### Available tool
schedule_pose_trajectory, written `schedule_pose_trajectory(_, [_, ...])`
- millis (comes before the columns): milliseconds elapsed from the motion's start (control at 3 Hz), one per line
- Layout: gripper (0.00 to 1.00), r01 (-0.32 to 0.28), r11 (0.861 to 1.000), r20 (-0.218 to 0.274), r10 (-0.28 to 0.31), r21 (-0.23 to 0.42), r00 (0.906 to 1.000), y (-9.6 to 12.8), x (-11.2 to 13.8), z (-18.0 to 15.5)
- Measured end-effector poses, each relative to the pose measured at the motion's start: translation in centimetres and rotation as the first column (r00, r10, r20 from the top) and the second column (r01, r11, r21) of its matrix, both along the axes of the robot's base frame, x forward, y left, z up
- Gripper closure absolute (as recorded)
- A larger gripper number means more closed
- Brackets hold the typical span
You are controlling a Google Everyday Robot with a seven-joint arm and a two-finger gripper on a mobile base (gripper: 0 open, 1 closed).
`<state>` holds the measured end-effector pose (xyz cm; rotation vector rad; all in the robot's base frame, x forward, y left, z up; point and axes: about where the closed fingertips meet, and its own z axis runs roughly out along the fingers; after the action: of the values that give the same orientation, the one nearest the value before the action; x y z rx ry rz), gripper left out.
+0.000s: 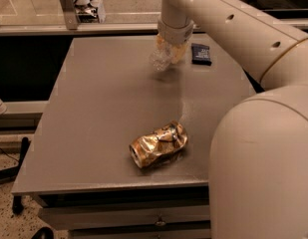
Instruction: Move water bottle near orange can
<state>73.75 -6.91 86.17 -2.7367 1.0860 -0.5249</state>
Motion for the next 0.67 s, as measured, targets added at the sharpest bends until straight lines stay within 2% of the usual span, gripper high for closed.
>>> schedule_pose_trajectory(333, [1.00,-0.015,1.000,-0.024,0.016,0.023,0.9996,0.5,-3.2,3.1])
schedule_pose_trajectory(667, [1.00,-0.028,0.999,-0.055,0.030,0.027,0.9981,-1.4,-6.2,5.9])
